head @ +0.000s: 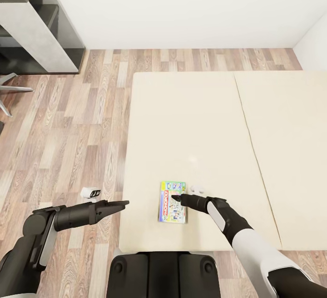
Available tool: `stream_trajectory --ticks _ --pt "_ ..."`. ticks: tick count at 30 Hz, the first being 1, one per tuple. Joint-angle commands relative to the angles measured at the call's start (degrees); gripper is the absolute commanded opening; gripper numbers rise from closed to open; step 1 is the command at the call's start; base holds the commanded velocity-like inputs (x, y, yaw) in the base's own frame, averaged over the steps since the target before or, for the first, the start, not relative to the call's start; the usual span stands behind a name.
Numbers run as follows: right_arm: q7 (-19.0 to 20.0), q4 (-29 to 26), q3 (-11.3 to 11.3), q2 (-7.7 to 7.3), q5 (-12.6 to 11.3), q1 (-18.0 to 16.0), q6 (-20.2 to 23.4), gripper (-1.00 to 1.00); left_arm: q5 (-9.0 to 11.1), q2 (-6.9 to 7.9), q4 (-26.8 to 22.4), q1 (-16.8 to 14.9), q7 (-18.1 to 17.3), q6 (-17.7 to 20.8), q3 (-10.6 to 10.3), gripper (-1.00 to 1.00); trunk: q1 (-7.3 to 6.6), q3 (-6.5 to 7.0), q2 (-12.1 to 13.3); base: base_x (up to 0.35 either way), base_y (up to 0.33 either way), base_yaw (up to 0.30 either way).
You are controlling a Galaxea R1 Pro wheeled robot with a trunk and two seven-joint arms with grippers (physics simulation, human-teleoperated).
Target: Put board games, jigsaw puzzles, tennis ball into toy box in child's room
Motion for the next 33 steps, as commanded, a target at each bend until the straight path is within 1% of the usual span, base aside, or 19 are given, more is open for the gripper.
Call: stream_trajectory --ticks 1,16,24,33 --pt "-0.03 -0.03 0.09 -0.04 -0.31 -0.02 0.25 1.0 -0.07 0.01 -0.02 -0.01 -0.23 0.61 0.0 1.0 0.03 -0.06 -0.08 0.0 0.0 0.0" --pt "0.01 0.01 0.0 -0.03 -0.35 -0.02 -0.16 1.0 -0.1 0.03 -0.02 -0.01 -0.23 0.61 0.0 1.0 0.03 -0.06 -0.08 0.0 0.0 0.0" --pt "0.04 0.01 0.15 0.01 -0.2 -0.02 -0.26 1.0 -0.1 0.01 -0.02 -0.01 -0.23 0.6 0.0 1.0 0.03 -0.51 -0.08 0.0 0.0 0.0" --pt "-0.14 0.01 0.26 0.02 -0.17 -0.02 -0.26 1.0 -0.1 0.01 -0.02 -0.01 -0.23 0.61 0.0 1.0 0.03 -0.58 -0.08 0.0 0.043 0.0"
